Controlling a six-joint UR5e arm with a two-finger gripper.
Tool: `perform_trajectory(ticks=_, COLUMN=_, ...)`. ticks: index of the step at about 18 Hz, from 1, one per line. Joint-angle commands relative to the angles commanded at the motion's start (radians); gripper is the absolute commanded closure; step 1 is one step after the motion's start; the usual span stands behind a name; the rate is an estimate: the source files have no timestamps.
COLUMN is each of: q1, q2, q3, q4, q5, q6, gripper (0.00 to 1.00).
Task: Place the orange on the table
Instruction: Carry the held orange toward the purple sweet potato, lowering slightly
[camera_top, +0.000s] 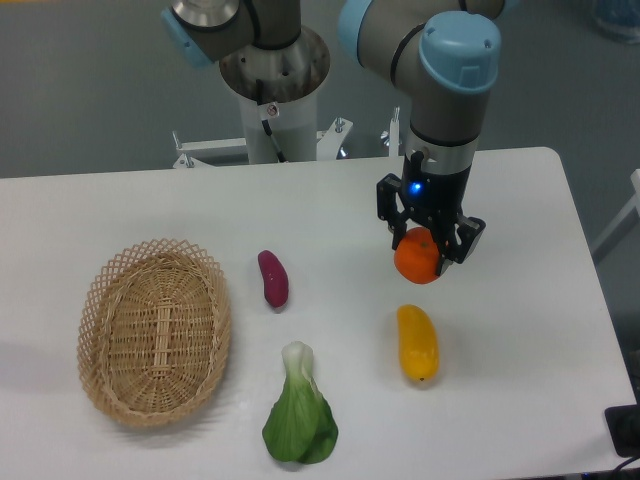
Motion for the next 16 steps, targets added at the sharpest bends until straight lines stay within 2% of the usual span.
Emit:
perform_trajectory(ticks=8, q1=0.000, q2=-0.008, q3=-0.020, q4=0.005, q5=-0.002, q6=0.015, gripper=0.40)
perform_trajectory(ticks=12, q1=0.002, q2=-0.023, q3=-0.020, q4=0.005, q5=0.000, q6=0.069, gripper=0.40)
perform_trajectory(ticks=16, q1=0.008, q2=-0.051, q3=-0.069, q4=0.014, q5=0.006, q6=0.153, gripper=0.41)
